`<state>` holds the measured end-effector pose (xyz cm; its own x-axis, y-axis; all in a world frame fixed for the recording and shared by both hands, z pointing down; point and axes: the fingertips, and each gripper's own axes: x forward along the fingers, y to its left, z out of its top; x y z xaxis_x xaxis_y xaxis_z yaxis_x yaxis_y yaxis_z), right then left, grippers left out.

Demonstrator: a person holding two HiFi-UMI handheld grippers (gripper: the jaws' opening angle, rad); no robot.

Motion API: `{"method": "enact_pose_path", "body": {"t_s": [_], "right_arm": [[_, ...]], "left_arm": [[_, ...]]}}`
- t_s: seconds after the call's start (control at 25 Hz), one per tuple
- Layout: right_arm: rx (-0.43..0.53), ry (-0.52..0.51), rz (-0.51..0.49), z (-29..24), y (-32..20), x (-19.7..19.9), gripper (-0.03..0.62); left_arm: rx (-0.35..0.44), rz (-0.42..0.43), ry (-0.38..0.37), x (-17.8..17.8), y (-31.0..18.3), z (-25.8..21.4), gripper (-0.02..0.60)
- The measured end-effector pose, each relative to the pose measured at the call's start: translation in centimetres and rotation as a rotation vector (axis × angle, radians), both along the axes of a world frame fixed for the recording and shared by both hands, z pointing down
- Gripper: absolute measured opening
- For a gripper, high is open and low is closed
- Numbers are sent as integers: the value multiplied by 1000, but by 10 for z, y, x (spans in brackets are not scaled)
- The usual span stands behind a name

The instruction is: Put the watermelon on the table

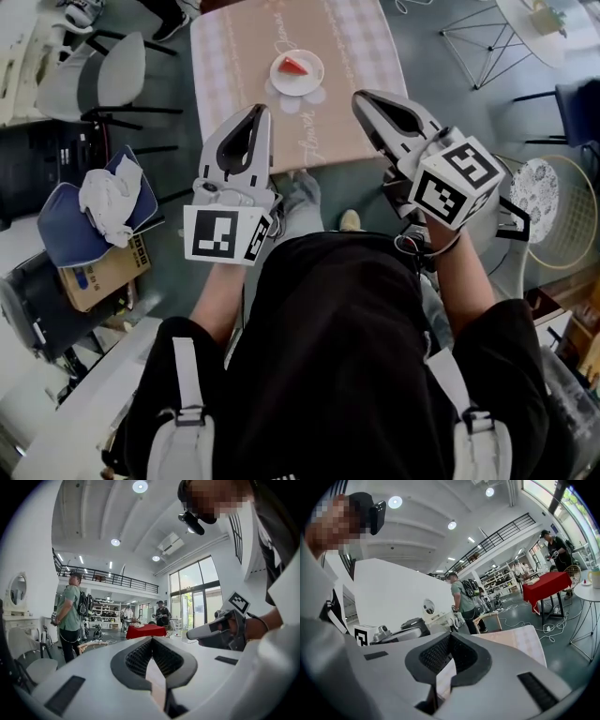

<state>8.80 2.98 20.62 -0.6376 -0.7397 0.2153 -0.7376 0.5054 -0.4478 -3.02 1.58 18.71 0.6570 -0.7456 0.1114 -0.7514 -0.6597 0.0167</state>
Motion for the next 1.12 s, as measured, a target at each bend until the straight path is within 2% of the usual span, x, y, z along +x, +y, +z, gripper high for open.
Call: {"method": "enact_pose_path", "body": {"t_s": [0.64, 0.92, 1.12], "right_arm": [[75, 46, 4, -20, 110, 16, 14], [56, 75, 54, -25, 132, 17, 14], [42, 111, 80, -25, 143, 3, 14]], "left_arm": [[24, -100, -12, -1, 126, -24, 11], [22, -83, -29, -8, 151, -28, 11], [17, -51, -16, -23, 156, -30, 11]]}}
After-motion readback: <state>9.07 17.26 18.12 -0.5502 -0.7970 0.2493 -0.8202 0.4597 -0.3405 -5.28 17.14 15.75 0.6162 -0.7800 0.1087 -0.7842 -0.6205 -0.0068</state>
